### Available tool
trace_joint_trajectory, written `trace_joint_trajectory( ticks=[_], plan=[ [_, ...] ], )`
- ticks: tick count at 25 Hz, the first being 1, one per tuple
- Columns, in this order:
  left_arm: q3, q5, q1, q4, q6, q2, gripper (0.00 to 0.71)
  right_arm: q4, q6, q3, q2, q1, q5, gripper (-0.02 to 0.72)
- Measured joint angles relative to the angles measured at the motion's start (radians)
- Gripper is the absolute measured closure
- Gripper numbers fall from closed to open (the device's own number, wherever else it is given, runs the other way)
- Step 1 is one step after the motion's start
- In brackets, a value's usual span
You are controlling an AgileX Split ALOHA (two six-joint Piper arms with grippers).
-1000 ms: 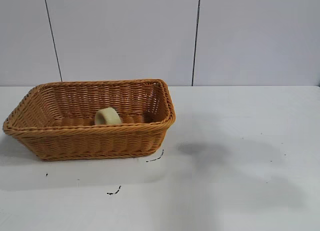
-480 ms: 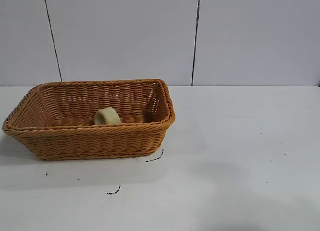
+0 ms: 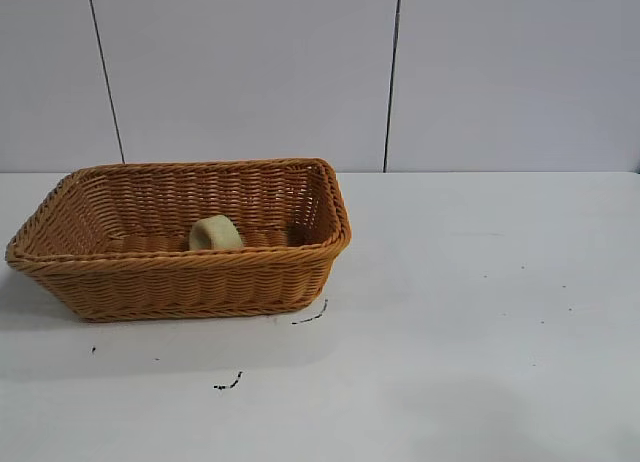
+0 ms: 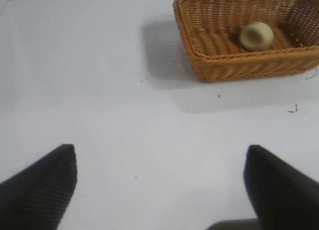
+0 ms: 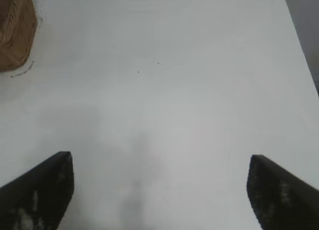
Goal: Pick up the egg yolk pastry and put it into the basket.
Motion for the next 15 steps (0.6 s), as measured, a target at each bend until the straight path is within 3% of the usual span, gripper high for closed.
trace_joint_trajectory(
  ticks=[15],
  plan=[
    [0.000,0.000,0.000,0.000,0.000,0.000,0.017,0.004,0.001,0.000,-0.096,0.008,0.002,0.026]
  ],
)
